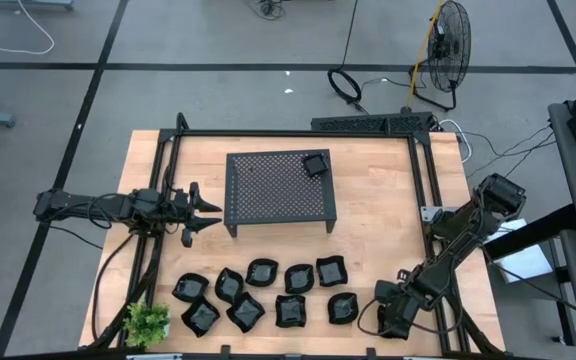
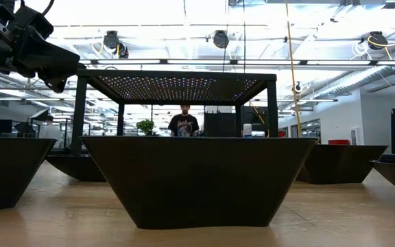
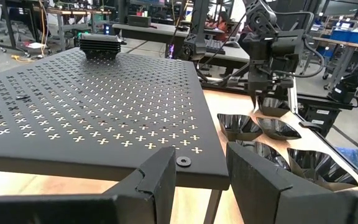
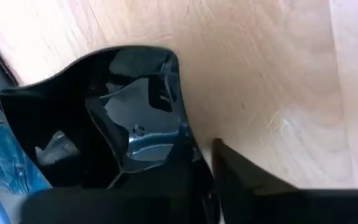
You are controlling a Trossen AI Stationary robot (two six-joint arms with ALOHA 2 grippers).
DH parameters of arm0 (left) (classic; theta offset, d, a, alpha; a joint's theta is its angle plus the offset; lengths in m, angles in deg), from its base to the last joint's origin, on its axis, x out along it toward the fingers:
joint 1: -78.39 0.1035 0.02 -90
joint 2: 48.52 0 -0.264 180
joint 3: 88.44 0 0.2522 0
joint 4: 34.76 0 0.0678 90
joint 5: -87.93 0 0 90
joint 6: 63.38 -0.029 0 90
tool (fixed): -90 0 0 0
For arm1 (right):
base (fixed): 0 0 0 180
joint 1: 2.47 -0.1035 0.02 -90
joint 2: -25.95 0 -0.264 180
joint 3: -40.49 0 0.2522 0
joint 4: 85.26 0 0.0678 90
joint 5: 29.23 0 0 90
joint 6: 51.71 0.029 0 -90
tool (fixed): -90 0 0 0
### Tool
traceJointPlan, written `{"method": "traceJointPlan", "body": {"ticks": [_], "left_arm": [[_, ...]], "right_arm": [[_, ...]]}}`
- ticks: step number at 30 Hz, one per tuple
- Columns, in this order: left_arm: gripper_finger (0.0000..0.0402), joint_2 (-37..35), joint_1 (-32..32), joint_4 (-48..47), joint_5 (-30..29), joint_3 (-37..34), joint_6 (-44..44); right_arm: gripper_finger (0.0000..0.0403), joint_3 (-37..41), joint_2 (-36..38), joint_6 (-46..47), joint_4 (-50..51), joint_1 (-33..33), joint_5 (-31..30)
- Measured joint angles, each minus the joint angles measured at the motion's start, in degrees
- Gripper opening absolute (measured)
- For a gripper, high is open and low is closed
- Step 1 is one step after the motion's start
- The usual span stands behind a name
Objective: Pick & Place Mini shaped plates
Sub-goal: Put the distorted square plate on the shelf
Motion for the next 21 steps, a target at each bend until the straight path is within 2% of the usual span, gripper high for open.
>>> {"method": "traceJointPlan", "body": {"ticks": [1, 3, 7, 12, 16, 21], "left_arm": [[0.0145, 0.0, 0.0, 0.0, 0.0, 0.0, 0.0], [0.0145, 0.0, 0.0, 0.0, 0.0, 0.0, 0.0], [0.0145, 0.0, 0.0, 0.0, 0.0, 0.0, 0.0], [0.0145, 0.0, 0.0, 0.0, 0.0, 0.0, 0.0], [0.0145, 0.0, 0.0, 0.0, 0.0, 0.0, 0.0], [0.0145, 0.0, 0.0, 0.0, 0.0, 0.0, 0.0]], "right_arm": [[0.0024, 0.1, 0.1, -0.3, -0.4, 0.1, 0.3], [0.0007, 0.0, 0.5, -0.8, -1.5, 0.5, 0.5], [0.0002, 0.0, 2.0, -3.4, -4.2, 1.4, 0.0], [0.0001, 0.0, 7.1, -7.1, -6.1, 2.4, -5.5], [0.0001, 0.0, 13.1, -14.5, -6.4, 2.9, -15.7], [0.0, 0.0, 21.4, -29.8, -6.3, 5.7, -34.2]]}}
